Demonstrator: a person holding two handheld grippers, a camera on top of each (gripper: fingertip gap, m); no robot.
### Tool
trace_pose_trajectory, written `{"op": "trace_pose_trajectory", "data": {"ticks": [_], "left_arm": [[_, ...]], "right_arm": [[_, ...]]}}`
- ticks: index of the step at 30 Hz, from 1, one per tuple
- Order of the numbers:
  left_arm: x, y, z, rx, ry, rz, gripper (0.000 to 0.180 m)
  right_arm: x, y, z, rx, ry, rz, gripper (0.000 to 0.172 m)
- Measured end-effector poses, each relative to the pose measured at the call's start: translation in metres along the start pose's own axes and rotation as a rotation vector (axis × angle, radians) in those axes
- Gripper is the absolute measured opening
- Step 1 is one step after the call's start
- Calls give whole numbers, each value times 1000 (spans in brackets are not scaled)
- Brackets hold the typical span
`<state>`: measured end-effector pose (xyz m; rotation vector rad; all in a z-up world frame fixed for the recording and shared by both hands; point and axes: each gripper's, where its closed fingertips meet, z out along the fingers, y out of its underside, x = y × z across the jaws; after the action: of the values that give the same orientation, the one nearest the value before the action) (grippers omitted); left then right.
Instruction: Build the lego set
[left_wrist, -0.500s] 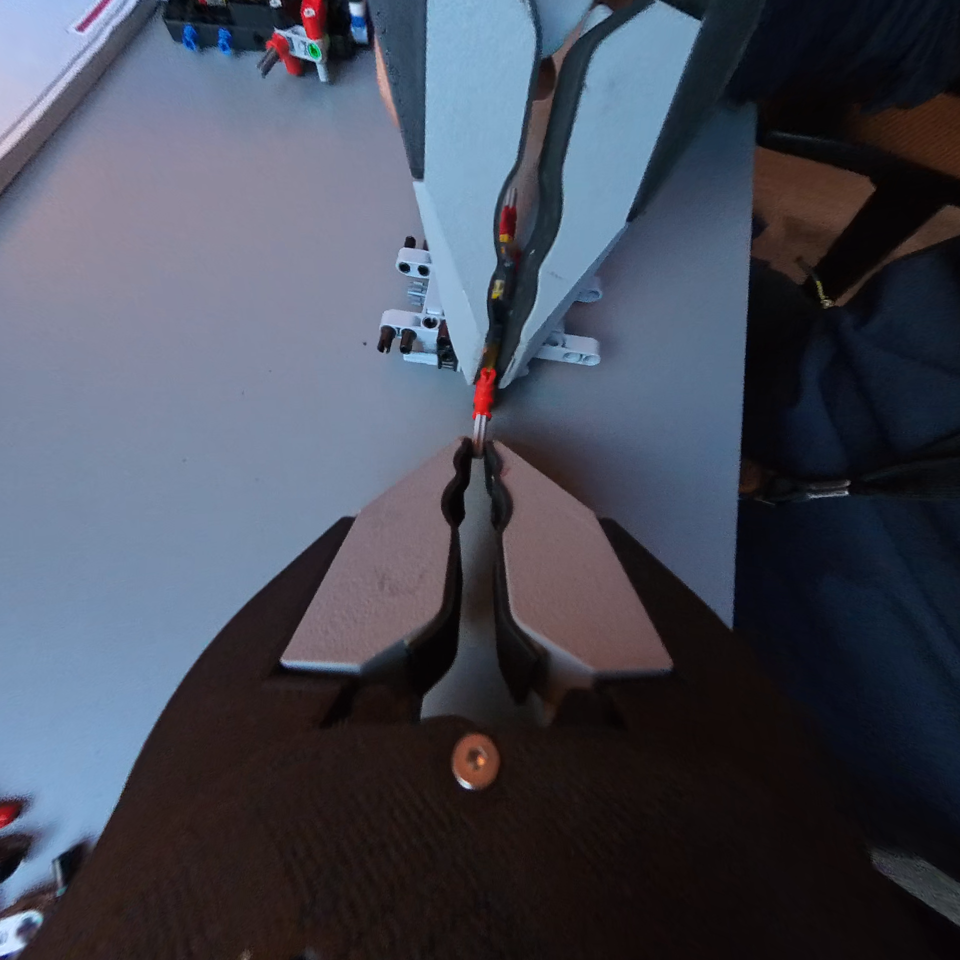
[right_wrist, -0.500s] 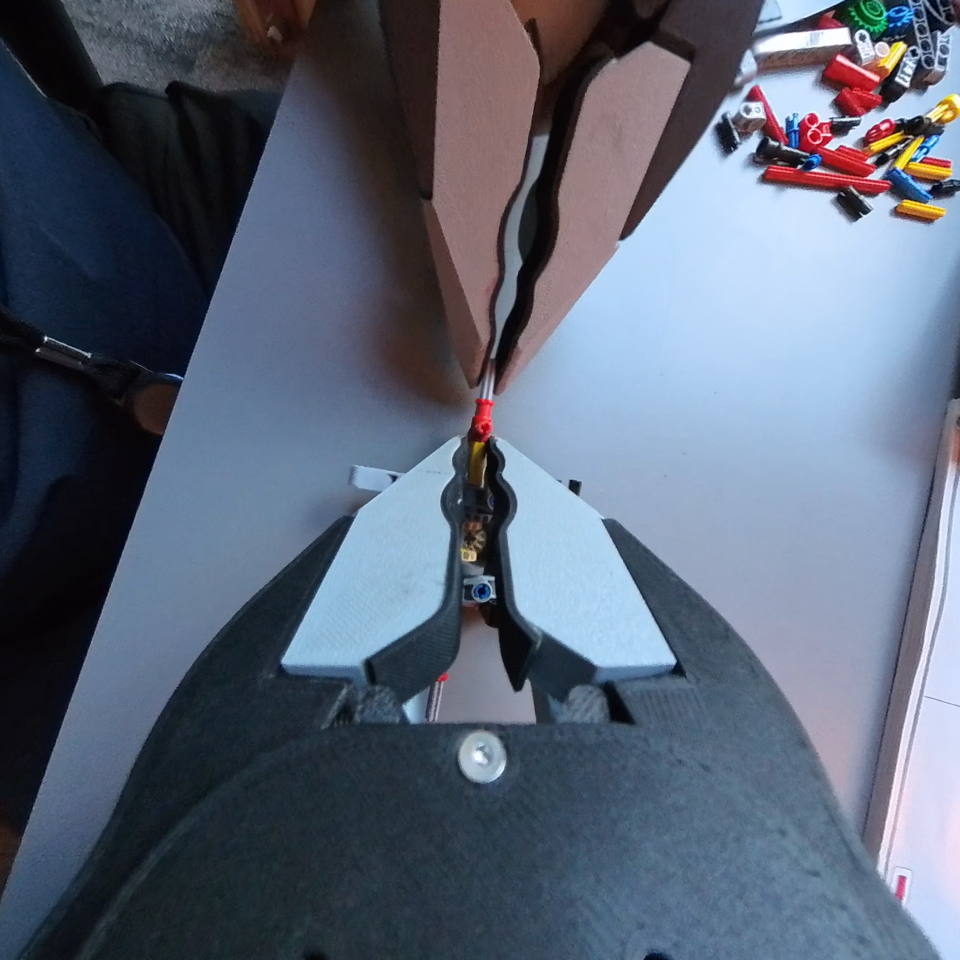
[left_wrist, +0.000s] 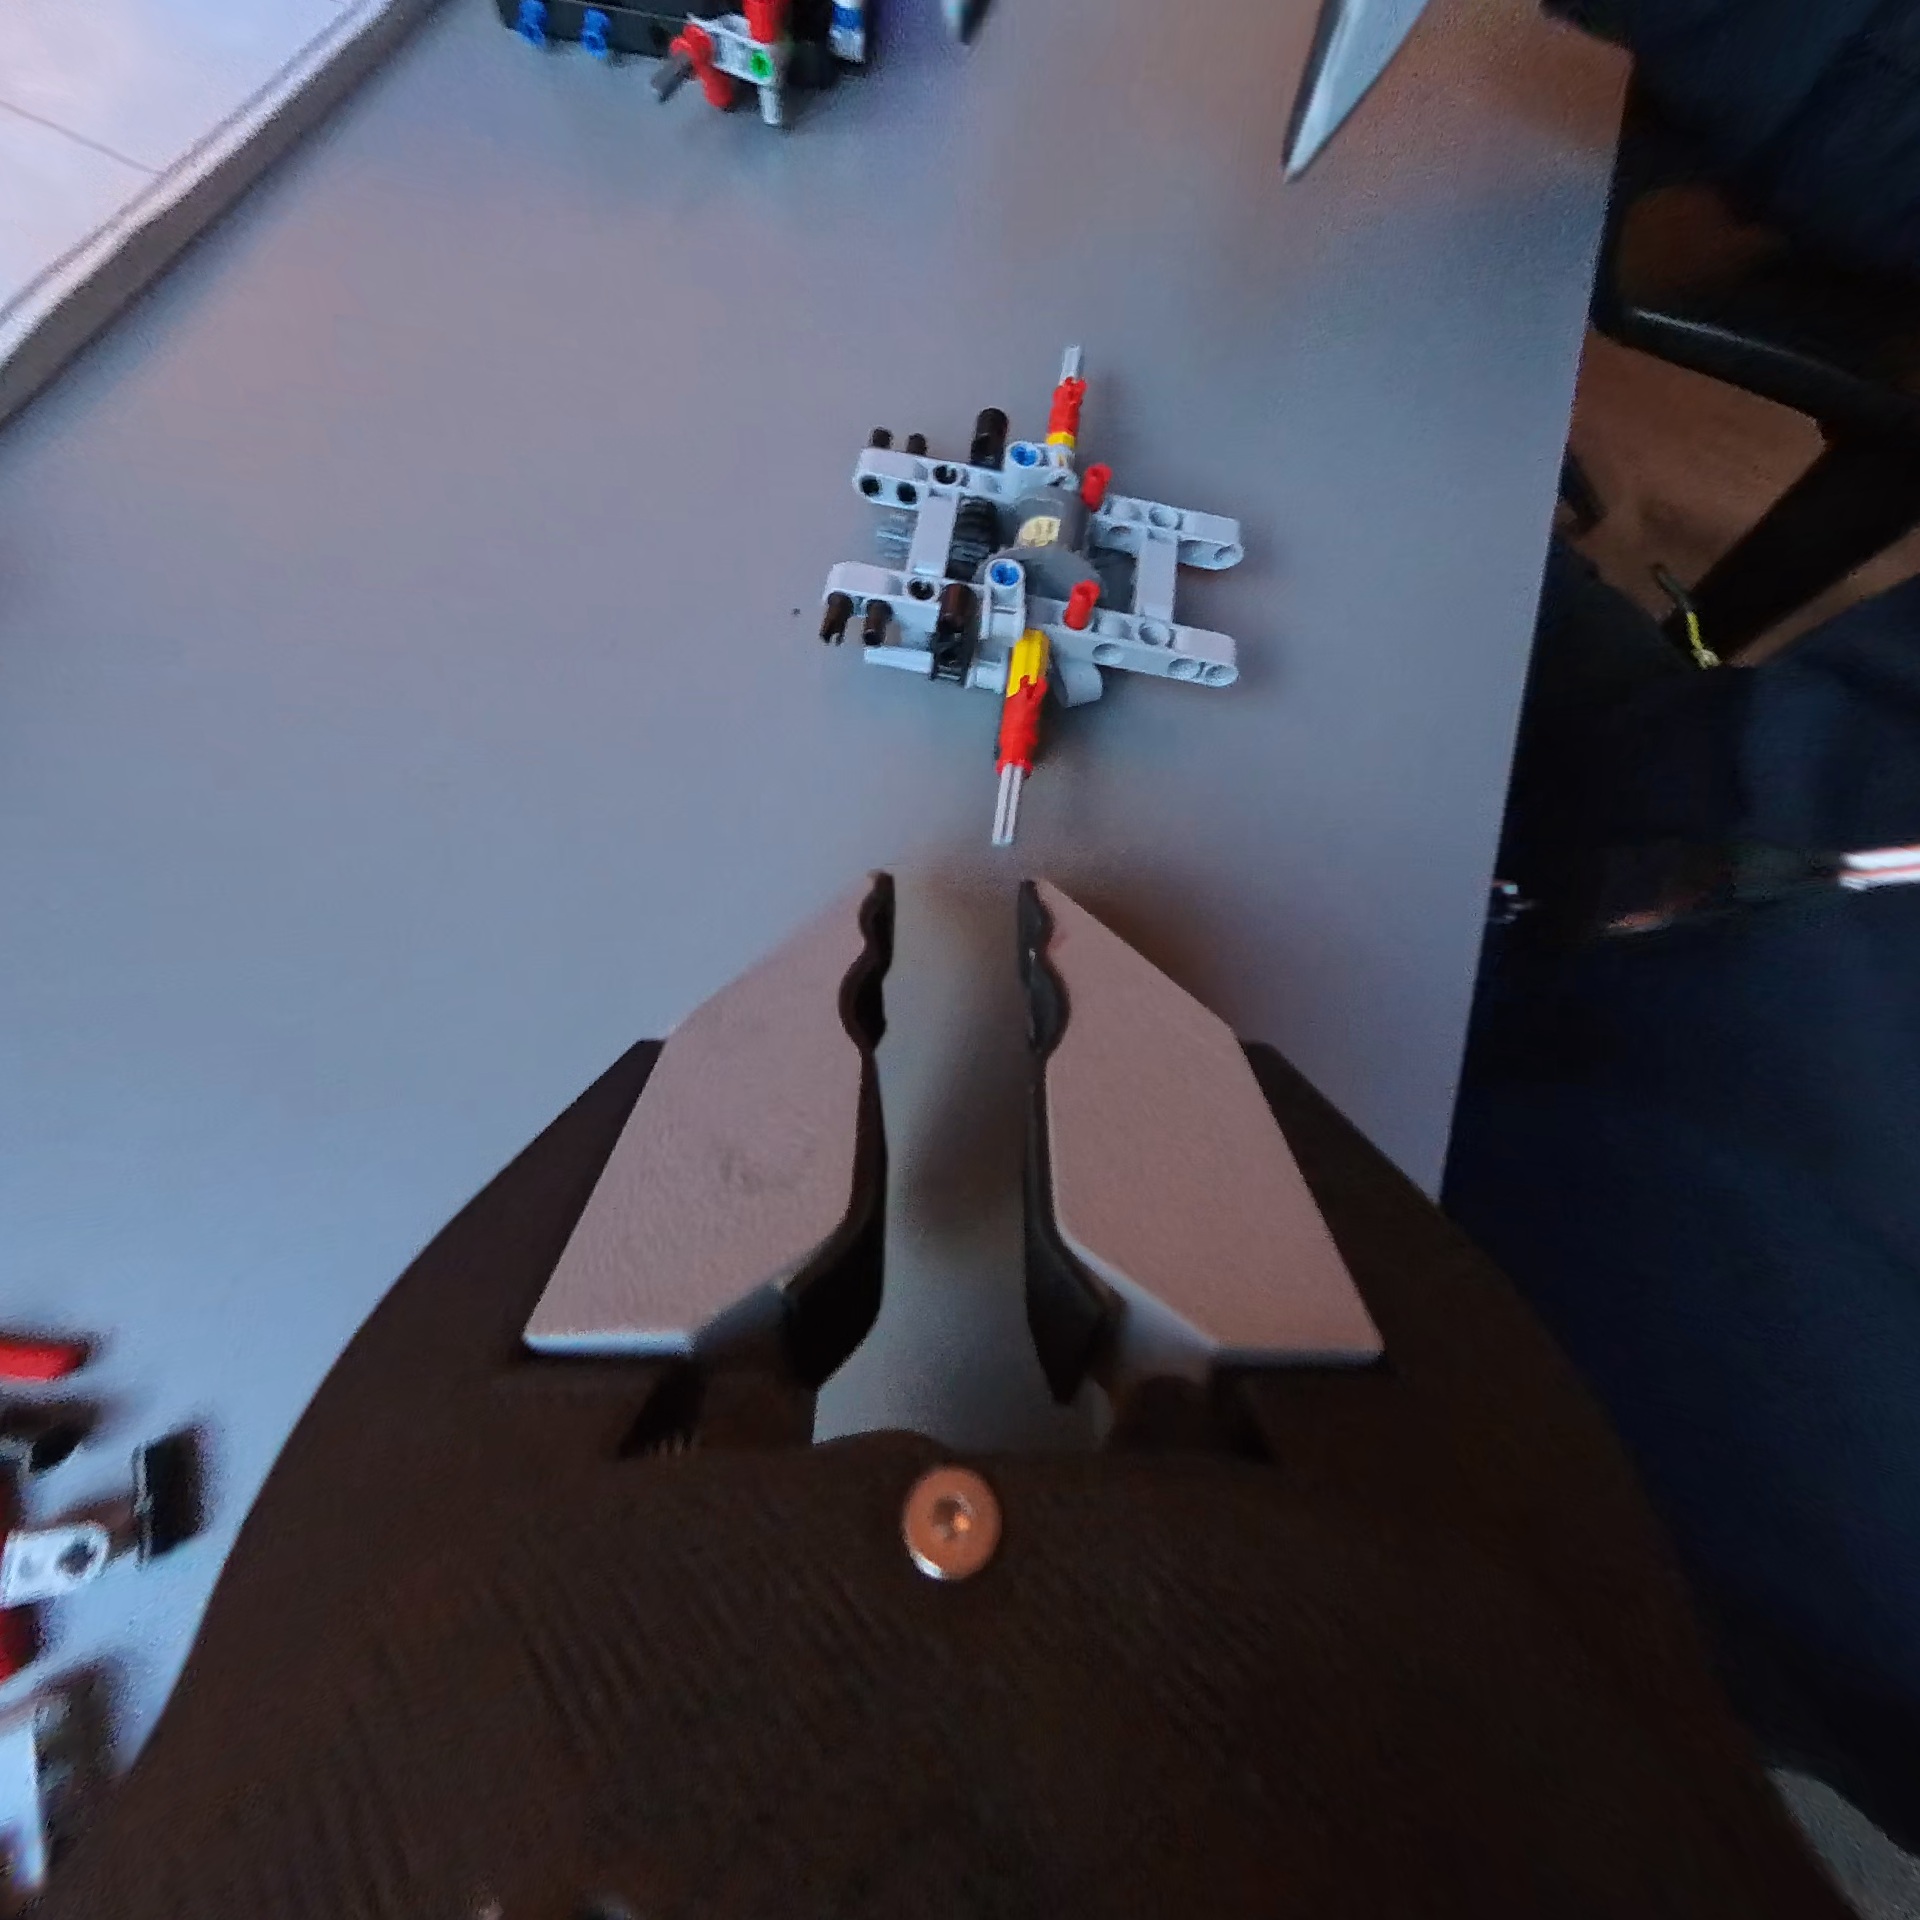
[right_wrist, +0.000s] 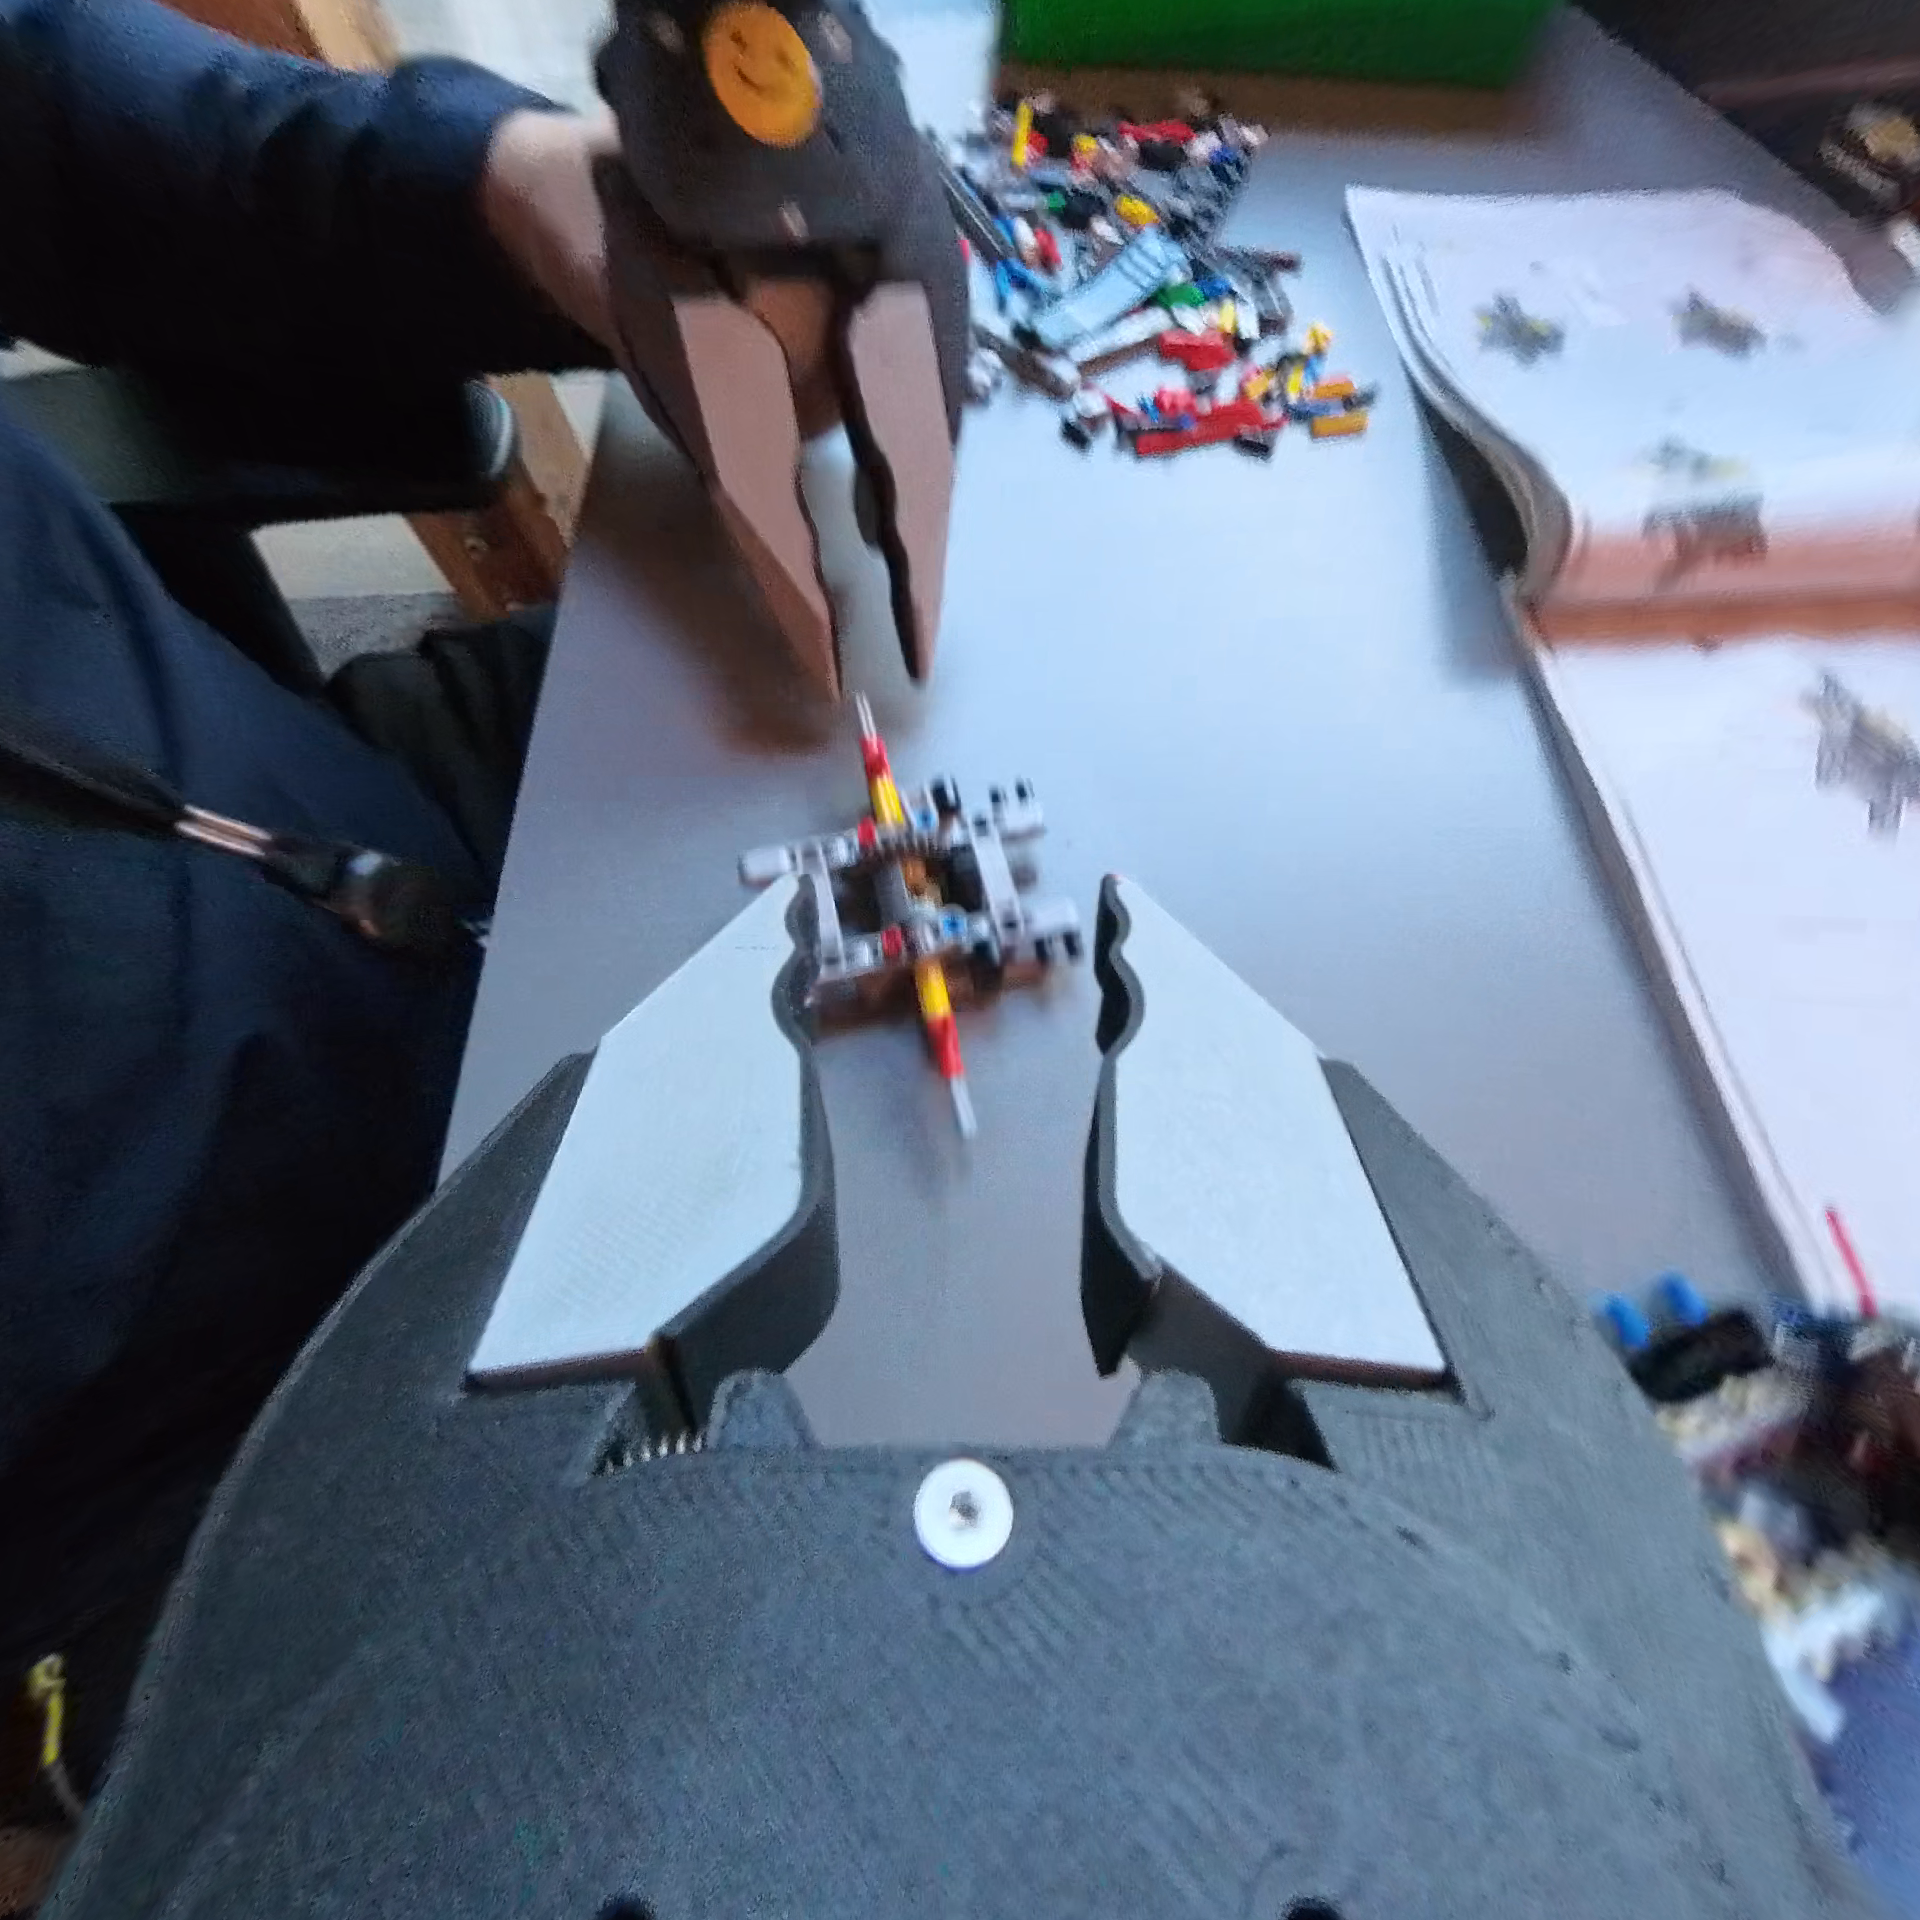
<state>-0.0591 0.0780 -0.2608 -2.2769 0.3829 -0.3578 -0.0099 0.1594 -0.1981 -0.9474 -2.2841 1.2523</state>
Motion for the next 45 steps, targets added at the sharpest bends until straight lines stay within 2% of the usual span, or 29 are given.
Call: {"op": "trace_pose_trajectory", "data": {"ticks": [3, 7, 11, 14, 18, 22, 26, 29, 31, 35, 39, 45], "left_arm": [[-6, 5, -6, 25, -44, -31, 24], [-4, 4, -3, 22, -73, -34, 21], [4, -3, 7, 22, -72, -36, 17], [-4, -6, 13, 10, -119, -36, 7], [-37, -9, 16, -7, -258, -116, 17], [-45, -16, 11, 52, -264, -139, 33], [-48, -29, -6, 171, -311, -48, 33], [-49, -44, -20, 286, -401, 81, 28], [-49, -47, -22, 302, -430, 115, 26], [-50, -46, -15, 263, -427, 136, 33], [-52, -52, -21, 315, -462, 167, 35], [-58, -58, -31, 399, -403, 71, 47]], "right_arm": [[4, 43, -9, -32, 72, 76, 51], [8, 80, -7, -104, 181, 43, 43], [8, 73, -2, -84, 211, -13, 37], [2, 80, 7, -154, 175, -36, 33], [-3, 73, 12, -132, 151, -83, 28], [0, 64, 4, -55, 204, -103, 34], [7, 50, -8, 51, 269, -99, 37], [17, 42, -14, 111, 302, -53, 47], [24, 39, -17, 141, 321, -8, 56], [32, 34, -23, 196, 312, 53, 59], [34, 29, -28, 255, 279, 93, 58], [36, 24, -36, 306, 268, 91, 49]]}}
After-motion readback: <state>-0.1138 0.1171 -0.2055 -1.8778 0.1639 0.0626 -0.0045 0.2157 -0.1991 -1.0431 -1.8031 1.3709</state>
